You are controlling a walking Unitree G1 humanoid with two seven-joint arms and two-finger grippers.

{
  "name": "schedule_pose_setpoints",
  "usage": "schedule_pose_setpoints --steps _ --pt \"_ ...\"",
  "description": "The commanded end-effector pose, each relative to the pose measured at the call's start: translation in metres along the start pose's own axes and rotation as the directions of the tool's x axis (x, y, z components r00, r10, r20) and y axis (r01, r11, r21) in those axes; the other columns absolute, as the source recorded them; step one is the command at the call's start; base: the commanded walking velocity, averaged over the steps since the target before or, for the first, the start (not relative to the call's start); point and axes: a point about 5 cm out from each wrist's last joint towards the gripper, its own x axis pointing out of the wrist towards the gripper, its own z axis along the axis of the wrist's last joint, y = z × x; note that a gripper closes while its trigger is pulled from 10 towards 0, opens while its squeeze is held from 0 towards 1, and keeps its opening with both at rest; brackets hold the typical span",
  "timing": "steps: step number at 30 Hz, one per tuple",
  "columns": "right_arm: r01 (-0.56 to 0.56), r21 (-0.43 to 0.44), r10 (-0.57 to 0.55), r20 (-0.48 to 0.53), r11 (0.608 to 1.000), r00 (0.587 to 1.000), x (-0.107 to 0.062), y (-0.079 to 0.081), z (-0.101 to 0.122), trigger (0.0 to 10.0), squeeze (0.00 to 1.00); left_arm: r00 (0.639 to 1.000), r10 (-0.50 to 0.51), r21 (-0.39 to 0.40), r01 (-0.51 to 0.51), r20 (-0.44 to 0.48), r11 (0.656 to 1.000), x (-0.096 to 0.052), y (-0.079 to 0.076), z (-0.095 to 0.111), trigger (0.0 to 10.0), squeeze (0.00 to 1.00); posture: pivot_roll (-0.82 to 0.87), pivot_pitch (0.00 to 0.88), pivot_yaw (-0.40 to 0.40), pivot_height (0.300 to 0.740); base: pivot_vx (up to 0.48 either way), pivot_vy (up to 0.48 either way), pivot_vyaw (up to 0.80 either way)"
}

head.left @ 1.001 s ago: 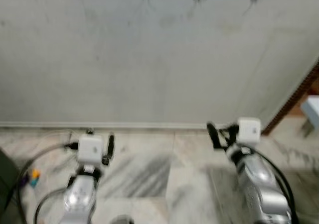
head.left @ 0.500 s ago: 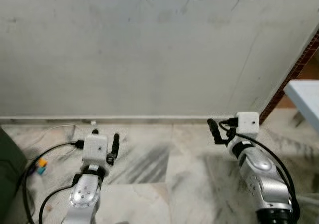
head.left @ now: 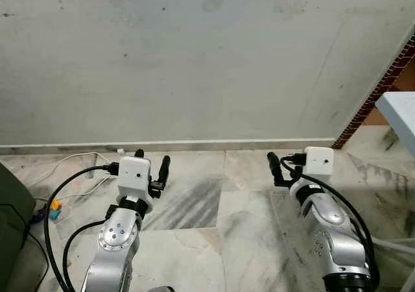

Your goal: Hang keys on a hook

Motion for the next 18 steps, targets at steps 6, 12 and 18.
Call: schedule_pose_setpoints --steps 6,12,18 --pt "0.069 -0.026 -0.068 0.058 0.997 0.996 -0.006 -0.010 0.015 10.0 0.00 0.997 -0.061 0.010 0.061 0.042 0.998 0.005 -0.006 0.005 10.0 0.00 0.00 0.089 0.001 0.740 0.000 0.000 -0.73" --pt "0.072 -0.067 -0.068 0.066 0.995 0.996 -0.007 -0.009 0.017 10.0 0.00 0.997 -0.069 -0.037 0.070 0.027 0.997 0.005 -0.005 0.005 10.0 0.00 0.00 0.090 -0.002 0.740 0.000 0.000 -0.70" --pt "0.078 -0.092 -0.071 0.079 0.993 0.994 -0.005 -0.005 0.020 10.0 0.00 0.997 -0.077 -0.046 0.078 0.026 0.996 0.005 -0.005 0.004 10.0 0.00 0.00 0.089 -0.001 0.740 0.000 0.000 -0.68"
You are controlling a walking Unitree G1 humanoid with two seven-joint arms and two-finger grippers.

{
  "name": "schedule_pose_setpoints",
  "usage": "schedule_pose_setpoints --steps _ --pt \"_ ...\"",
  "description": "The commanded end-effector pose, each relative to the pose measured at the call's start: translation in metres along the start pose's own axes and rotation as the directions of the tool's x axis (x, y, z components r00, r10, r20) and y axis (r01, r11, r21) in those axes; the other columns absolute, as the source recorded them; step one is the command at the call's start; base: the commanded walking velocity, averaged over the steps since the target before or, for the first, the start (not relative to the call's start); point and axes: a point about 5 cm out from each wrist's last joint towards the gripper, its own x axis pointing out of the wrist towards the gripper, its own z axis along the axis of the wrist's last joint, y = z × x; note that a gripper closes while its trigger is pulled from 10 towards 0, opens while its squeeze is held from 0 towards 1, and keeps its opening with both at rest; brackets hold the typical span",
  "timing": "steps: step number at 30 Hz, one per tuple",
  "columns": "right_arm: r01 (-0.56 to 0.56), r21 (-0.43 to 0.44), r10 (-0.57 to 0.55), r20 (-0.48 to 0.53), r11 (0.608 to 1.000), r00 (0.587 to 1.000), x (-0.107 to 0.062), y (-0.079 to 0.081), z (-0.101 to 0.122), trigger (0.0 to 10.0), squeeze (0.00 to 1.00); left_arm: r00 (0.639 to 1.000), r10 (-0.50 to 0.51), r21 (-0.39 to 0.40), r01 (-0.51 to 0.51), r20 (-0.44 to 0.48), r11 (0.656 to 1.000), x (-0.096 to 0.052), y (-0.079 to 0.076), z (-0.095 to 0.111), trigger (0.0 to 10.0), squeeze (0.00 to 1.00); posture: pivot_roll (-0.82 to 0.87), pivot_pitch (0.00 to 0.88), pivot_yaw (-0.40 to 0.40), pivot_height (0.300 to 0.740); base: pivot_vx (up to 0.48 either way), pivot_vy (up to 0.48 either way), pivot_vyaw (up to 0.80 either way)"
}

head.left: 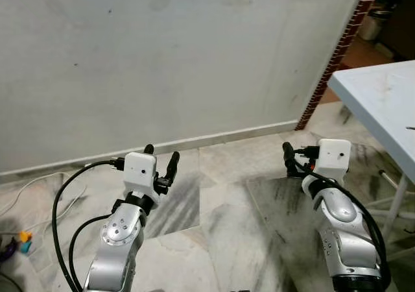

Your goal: Hang keys on a hook

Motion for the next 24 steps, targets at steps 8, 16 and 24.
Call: schedule_pose_setpoints --steps 8,16,24 --pt "-0.007 -0.025 0.007 0.015 1.000 1.000 -0.0001 0.0017 0.0040 10.0 0.00 1.000 -0.003 -0.013 0.002 -0.016 1.000 0.0009 0.0009 -0.0031 10.0 0.00 0.00 0.087 -0.009 0.740 0.000 0.000 -0.68" --pt "0.019 -0.004 -0.019 0.016 1.000 1.000 0.0009 -0.0001 0.0048 10.0 0.00 1.000 -0.011 -0.018 0.011 -0.016 1.000 0.0009 0.0011 -0.0030 10.0 0.00 0.00 0.088 -0.006 0.740 0.000 0.000 -0.69" --pt "0.037 0.020 -0.037 0.023 0.999 0.999 0.0015 0.0004 0.0052 10.0 0.00 1.000 -0.011 -0.018 0.010 -0.014 1.000 0.0022 0.0043 -0.0025 10.0 0.00 0.00 0.085 -0.004 0.740 0.000 0.000 -0.69"
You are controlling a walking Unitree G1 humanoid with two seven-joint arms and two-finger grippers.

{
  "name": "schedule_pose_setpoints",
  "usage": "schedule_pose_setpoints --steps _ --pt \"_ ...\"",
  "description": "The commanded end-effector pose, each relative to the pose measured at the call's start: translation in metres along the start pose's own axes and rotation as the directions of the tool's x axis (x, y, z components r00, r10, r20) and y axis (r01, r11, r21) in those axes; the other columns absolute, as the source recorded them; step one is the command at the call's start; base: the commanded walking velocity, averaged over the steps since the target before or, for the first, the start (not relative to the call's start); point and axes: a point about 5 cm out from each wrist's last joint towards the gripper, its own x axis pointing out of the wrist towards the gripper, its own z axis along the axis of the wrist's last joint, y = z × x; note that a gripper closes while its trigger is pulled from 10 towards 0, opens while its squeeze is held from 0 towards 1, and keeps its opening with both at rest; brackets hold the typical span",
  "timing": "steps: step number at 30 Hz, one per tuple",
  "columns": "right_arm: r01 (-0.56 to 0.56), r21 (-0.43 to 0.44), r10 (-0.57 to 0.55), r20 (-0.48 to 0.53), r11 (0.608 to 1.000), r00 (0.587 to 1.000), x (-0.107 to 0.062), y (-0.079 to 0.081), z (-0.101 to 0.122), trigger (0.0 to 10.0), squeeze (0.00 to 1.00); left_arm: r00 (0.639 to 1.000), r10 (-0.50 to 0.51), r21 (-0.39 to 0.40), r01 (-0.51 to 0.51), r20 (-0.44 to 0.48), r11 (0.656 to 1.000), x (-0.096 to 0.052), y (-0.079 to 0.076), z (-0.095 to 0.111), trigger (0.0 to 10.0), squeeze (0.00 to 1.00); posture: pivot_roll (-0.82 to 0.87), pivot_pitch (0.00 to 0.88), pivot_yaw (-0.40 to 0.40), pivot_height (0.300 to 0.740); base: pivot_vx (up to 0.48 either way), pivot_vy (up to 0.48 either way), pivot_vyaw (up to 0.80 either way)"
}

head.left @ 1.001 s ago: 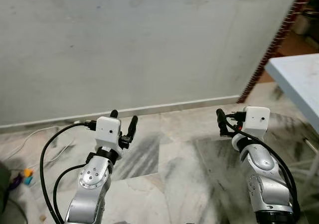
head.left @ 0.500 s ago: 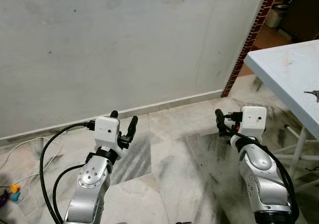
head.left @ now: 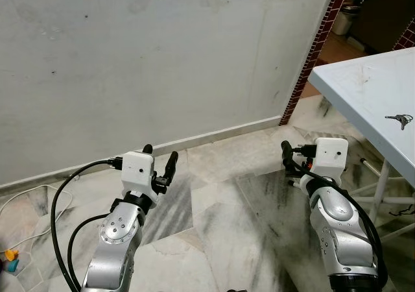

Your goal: Hang keys on a hook

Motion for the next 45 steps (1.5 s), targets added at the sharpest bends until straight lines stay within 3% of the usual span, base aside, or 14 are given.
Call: schedule_pose_setpoints --steps 1,7,25,37,45 --pt "0.015 0.023 -0.015 0.013 1.000 1.000 0.000 -0.001 0.003 10.0 0.00 1.000 -0.008 -0.002 0.008 -0.011 1.000 0.000 0.001 -0.002 10.0 0.00 0.00 0.085 -0.004 0.740 0.000 0.000 -0.72" --pt "-0.017 0.080 0.018 -0.013 0.997 1.000 -0.001 0.001 0.001 10.0 0.00 1.000 -0.007 -0.002 0.007 -0.016 1.000 0.000 0.001 -0.003 10.0 0.00 0.00 0.086 -0.005 0.740 0.000 0.000 -0.73" --pt "-0.035 0.075 0.036 -0.008 0.997 0.999 -0.004 0.003 -0.003 10.0 0.00 0.999 0.021 0.004 -0.021 -0.038 1.000 -0.005 0.009 -0.015 10.0 0.00 0.00 0.083 0.001 0.740 0.000 0.000 -0.73" --pt "-0.064 0.091 0.064 -0.002 0.994 0.998 -0.013 0.012 -0.007 10.0 0.00 0.999 0.002 0.018 -0.001 -0.047 1.000 -0.005 0.009 -0.017 10.0 0.00 0.00 0.113 0.020 0.740 0.000 0.000 -0.13" --pt "-0.037 0.082 0.038 -0.005 0.996 0.999 -0.017 0.000 -0.006 10.0 0.00 0.998 0.045 0.059 -0.042 -0.036 0.997 -0.006 0.002 -0.014 10.0 0.00 -0.02 0.152 0.028 0.740 0.000 0.000 -0.78"
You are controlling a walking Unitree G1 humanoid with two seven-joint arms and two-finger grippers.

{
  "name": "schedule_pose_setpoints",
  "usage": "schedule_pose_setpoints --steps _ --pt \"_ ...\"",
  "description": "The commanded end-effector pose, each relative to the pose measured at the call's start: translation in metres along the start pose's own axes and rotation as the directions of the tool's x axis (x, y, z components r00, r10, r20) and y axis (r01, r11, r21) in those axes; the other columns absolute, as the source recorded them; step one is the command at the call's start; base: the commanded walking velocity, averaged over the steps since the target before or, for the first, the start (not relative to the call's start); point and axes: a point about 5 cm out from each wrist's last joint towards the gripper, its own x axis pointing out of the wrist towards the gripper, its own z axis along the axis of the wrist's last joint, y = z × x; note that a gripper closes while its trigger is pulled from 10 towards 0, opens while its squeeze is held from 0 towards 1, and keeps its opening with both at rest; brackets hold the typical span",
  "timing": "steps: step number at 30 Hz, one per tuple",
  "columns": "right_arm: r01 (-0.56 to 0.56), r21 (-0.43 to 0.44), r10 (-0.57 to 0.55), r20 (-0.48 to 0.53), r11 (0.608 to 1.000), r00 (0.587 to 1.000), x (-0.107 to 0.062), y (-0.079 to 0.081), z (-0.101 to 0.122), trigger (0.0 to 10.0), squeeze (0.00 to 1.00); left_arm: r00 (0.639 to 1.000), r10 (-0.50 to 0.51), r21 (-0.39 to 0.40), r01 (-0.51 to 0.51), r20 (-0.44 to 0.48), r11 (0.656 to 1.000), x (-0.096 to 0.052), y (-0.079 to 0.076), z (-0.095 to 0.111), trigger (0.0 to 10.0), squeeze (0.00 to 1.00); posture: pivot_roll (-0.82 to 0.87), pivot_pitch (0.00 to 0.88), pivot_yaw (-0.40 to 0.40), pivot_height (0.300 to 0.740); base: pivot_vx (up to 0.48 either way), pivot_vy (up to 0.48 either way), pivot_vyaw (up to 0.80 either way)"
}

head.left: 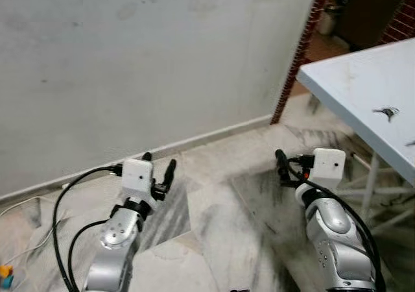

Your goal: Hang keys on a hook

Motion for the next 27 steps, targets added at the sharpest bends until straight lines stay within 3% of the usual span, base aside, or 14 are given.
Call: schedule_pose_setpoints --steps 1,4,11,20,27 --pt "0.002 0.003 -0.002 0.015 1.000 1.000 -0.002 -0.003 0.004 10.0 0.00 0.999 0.033 0.025 -0.033 0.004 0.999 -0.003 0.004 0.001 10.0 0.00 -0.02 0.152 0.028 0.740 0.000 0.000 -0.78" --pt "0.040 0.033 -0.040 0.004 0.999 0.999 -0.007 -0.007 0.003 10.0 0.00 0.999 0.047 0.053 -0.047 0.010 0.997 -0.003 0.003 0.002 10.0 0.00 -0.03 0.164 0.034 0.740 0.000 0.000 -0.78" --pt "0.052 0.036 -0.051 -0.011 0.998 0.999 -0.016 -0.001 -0.002 10.0 0.00 0.999 0.030 0.074 -0.031 0.015 0.997 -0.006 0.001 0.005 10.0 0.00 -0.05 0.187 0.041 0.740 0.000 0.000 -0.78" --pt "-0.008 0.018 0.008 -0.001 1.000 1.000 -0.005 0.003 0.006 10.0 0.00 0.994 0.102 0.081 -0.105 0.040 0.991 0.004 -0.002 0.006 10.0 0.00 -0.03 0.141 0.005 0.740 0.000 0.000 -0.78" --pt "0.025 0.026 -0.026 0.028 0.999 0.999 -0.002 -0.004 0.011 10.0 0.00 0.991 0.123 0.084 -0.127 0.057 0.988 0.006 -0.001 0.011 10.0 0.00 -0.03 0.144 0.021 0.740 0.000 0.000 0.00"
